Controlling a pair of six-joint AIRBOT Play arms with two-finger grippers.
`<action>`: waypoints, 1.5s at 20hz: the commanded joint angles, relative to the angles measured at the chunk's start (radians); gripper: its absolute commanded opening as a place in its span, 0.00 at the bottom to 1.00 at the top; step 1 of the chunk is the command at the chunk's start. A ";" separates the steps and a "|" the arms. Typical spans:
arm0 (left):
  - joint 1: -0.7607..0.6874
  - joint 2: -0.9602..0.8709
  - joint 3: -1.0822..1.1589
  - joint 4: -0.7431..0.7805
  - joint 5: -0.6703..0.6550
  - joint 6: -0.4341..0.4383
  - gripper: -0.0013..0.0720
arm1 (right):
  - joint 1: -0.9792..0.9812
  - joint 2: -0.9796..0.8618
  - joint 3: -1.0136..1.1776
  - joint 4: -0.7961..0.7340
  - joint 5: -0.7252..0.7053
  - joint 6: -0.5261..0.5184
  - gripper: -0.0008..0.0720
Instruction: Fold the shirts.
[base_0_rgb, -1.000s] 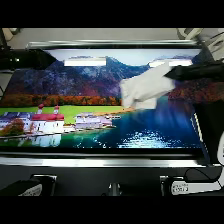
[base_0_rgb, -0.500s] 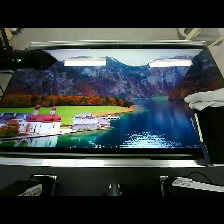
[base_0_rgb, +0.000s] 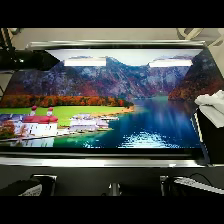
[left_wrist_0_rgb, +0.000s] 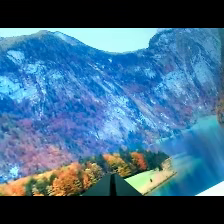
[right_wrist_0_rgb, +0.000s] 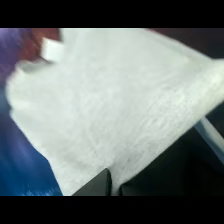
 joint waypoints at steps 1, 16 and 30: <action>-0.017 0.000 0.000 -0.002 0.004 0.007 0.06 | 0.020 0.037 -0.139 -0.229 0.063 -0.001 0.04; -0.022 0.002 0.018 -0.002 0.076 -0.005 0.06 | 0.027 0.129 -0.292 -0.286 -0.320 -0.077 0.93; -0.129 -0.107 -0.279 0.572 -0.259 -0.332 1.00 | 1.036 0.045 -0.234 -0.298 -0.178 -0.160 0.87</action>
